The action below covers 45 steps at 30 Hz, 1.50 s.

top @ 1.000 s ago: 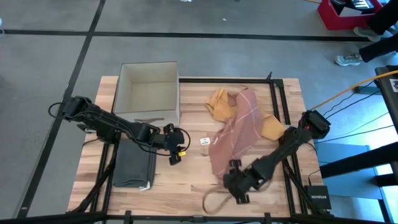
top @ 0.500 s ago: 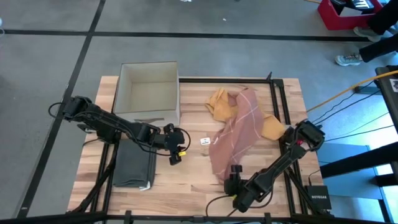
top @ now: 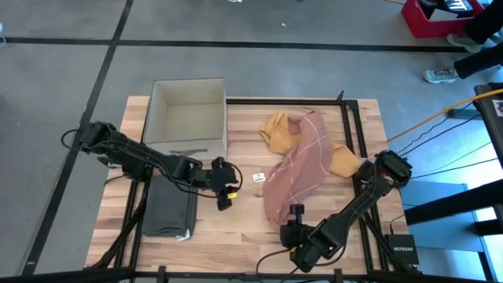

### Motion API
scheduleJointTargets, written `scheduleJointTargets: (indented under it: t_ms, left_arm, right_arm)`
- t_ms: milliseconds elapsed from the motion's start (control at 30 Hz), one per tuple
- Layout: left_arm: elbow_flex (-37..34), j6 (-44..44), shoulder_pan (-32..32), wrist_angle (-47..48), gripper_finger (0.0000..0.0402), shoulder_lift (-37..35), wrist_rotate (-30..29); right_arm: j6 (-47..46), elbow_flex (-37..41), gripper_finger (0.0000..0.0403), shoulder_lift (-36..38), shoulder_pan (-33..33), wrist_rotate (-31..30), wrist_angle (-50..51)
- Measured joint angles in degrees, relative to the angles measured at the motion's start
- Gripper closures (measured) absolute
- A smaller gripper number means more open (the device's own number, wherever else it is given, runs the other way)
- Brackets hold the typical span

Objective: Fold towel
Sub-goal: Fold the light orange towel

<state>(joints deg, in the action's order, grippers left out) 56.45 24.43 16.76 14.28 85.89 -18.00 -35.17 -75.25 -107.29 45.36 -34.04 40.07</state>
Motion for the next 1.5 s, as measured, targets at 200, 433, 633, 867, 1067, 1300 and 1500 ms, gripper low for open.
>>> scheduleJointTargets:
  t_ms: [200, 433, 633, 867, 1067, 1300, 1500]
  left_arm:
    - [4.63, -11.10, 5.15, -7.18, 0.0297, 0.00, -0.52]
    - [6.23, -31.34, 12.26, -16.63, 0.0297, 0.35, -3.82]
    - [6.22, -28.76, 12.74, -16.34, 0.0297, 3.56, -4.45]
    - [6.22, -21.91, 8.85, -17.15, 0.0269, 7.57, -4.21]
    - [6.20, -24.80, 7.45, -22.84, 0.0212, 11.96, -2.81]
    - [6.20, -31.24, 7.01, -32.02, 0.0202, 14.98, -2.64]
    - [6.20, -33.23, 6.41, -32.64, 0.0254, 16.56, -1.04]
  right_arm:
    - [6.34, -10.10, 0.0395, 0.40, -1.70, -6.18, 9.45]
    - [10.39, -15.35, 0.0396, 0.35, -6.23, -6.29, 8.93]
    - [11.67, -16.26, 0.0392, 0.33, -7.71, -3.93, 8.98]
    - [11.57, -16.26, 0.0398, 0.33, -7.52, -3.85, 9.57]
    - [11.19, -16.26, 0.0396, 0.31, -7.56, -3.85, 9.23]
    - [11.18, -16.26, 0.0395, 0.31, -7.89, -3.90, 8.01]
    - [11.46, -16.23, 0.0391, 0.29, -8.78, -2.27, 4.78]
